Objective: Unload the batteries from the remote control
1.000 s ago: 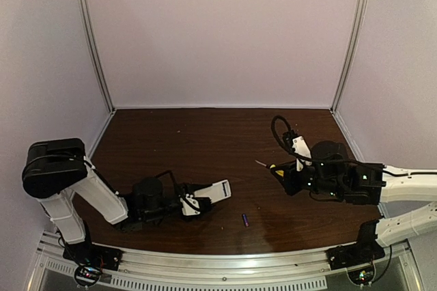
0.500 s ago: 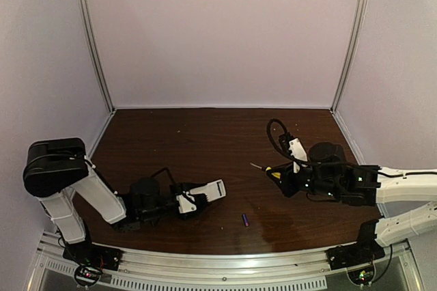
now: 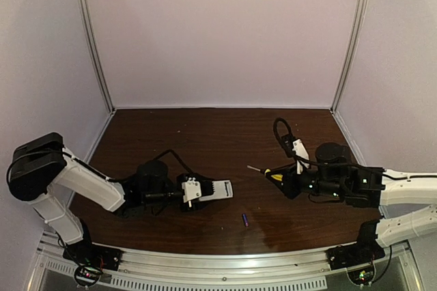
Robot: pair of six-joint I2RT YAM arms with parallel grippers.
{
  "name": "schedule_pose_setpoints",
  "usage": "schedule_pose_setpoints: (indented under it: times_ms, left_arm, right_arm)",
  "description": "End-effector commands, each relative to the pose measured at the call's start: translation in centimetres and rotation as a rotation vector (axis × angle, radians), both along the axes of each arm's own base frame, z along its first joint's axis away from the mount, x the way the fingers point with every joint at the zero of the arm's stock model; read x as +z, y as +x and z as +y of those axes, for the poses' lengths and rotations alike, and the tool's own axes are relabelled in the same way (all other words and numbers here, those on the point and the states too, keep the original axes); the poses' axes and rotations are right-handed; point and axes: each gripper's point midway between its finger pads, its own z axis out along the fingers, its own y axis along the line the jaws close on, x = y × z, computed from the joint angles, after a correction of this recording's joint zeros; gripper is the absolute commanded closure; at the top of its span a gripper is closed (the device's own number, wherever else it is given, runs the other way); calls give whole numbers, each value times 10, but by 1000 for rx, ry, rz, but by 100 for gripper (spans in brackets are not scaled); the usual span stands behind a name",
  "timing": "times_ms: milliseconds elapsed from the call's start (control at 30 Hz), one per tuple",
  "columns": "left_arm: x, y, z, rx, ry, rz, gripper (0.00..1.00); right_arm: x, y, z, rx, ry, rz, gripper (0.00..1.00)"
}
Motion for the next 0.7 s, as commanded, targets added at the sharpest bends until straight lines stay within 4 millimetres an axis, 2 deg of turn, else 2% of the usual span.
schedule_pose_setpoints:
  times_ms: [0, 100, 367, 667]
  left_arm:
    - [-6, 11, -7, 26, 42, 70, 100]
    - [-9, 12, -10, 22, 51, 91, 100]
    - [-1, 3, -12, -28, 23, 97, 100]
    - [6, -5, -7, -58, 6, 77, 100]
  right_arm:
    - [6, -6, 5, 37, 70, 10, 100]
    - [5, -11, 10, 75, 82, 20, 100]
    - [18, -22, 30, 187, 150, 20, 100]
    - [-9, -20, 45, 200, 128, 110, 100]
